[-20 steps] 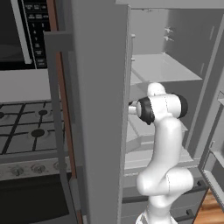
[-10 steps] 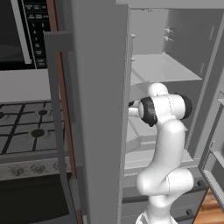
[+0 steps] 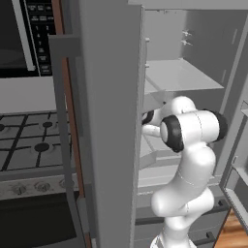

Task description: Place the chicken drumstick on the counter behind the older chicken drumstick on the same shelf of the fridge to maintain FIFO order. Close the fridge door when finished.

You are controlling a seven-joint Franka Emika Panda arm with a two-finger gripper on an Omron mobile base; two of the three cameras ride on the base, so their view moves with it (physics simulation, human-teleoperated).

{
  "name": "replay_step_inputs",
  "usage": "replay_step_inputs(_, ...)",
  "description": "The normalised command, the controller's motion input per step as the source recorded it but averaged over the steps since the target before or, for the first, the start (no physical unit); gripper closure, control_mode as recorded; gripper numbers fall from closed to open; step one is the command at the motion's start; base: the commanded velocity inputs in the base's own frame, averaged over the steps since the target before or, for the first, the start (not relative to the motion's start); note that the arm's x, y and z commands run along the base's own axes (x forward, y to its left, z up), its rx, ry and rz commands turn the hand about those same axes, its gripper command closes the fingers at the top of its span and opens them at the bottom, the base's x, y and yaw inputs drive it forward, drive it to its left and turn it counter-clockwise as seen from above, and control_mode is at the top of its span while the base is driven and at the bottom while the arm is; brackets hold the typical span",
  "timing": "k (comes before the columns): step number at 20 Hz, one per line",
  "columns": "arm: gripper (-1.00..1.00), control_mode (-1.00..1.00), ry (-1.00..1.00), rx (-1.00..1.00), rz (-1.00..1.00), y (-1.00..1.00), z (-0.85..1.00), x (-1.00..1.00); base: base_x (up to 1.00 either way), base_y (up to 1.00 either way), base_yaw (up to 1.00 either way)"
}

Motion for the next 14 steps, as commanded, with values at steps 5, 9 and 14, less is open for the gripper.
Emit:
replay_step_inputs(5,-1.00,-1.00,0.00,0.06,0.00,0.00,0.16,-0.85,0.00,0.00,0.00)
replay_step_inputs(9,-1.00,-1.00,0.00,0.08,0.00,0.00,0.26,-0.82,0.00,0.00,0.00)
replay_step_inputs(14,-1.00,-1.00,0.02,0.12,-0.01,0.00,0.62,-0.86,0.00,0.00,0.00)
